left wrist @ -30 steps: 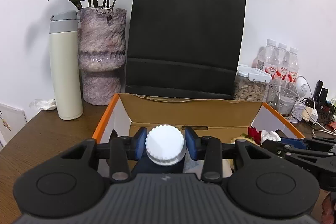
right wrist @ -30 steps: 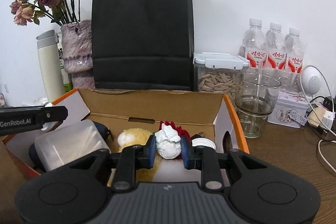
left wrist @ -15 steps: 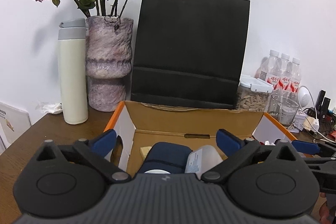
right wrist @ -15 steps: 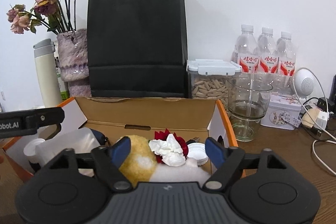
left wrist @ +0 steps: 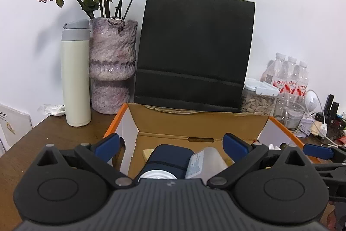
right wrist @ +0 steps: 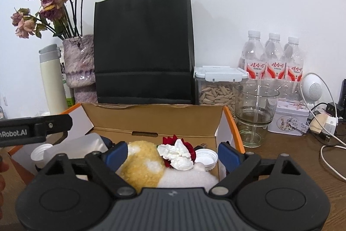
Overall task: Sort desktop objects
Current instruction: 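Open both grippers to drop the tissue and white lid into the box, then withdraw both grippers from the box toward the purple pouch and caps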
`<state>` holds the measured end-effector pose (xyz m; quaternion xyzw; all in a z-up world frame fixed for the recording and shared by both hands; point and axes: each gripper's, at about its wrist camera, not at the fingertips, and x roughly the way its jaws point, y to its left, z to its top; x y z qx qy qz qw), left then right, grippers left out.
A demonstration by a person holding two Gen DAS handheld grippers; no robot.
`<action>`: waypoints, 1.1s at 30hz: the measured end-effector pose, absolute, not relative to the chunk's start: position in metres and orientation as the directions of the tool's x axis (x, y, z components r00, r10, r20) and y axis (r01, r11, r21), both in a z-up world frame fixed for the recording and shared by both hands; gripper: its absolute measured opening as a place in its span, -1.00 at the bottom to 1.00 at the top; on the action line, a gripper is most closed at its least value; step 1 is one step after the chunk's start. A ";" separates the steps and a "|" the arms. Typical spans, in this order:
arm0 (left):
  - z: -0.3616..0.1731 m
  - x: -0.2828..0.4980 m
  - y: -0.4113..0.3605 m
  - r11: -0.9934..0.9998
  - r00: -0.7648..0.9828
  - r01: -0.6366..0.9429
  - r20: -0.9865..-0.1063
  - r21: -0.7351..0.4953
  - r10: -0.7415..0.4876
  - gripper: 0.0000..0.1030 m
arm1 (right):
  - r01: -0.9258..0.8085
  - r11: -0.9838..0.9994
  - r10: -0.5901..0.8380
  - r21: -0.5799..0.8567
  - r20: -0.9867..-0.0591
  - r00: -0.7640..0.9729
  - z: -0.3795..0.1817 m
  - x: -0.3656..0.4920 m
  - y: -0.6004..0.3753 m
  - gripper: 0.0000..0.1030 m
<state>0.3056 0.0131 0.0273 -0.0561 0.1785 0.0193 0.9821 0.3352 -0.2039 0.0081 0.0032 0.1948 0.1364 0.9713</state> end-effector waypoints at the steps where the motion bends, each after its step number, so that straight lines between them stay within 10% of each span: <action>1: 0.027 0.303 0.013 0.993 0.936 -0.056 -0.351 -0.104 0.016 1.00 | -0.264 0.963 0.266 0.059 -0.373 0.889 0.009 0.334 -0.204 0.88; 17: 0.025 0.228 0.013 0.998 0.942 0.015 -0.334 -0.061 -0.035 1.00 | -0.284 0.959 0.274 0.014 -0.314 0.909 0.012 0.256 -0.223 0.90; 33: -0.003 0.168 0.030 0.998 0.878 -0.013 -0.479 -0.054 -0.014 1.00 | -0.414 0.910 0.323 -0.002 -0.623 0.713 -0.031 0.188 -0.195 0.91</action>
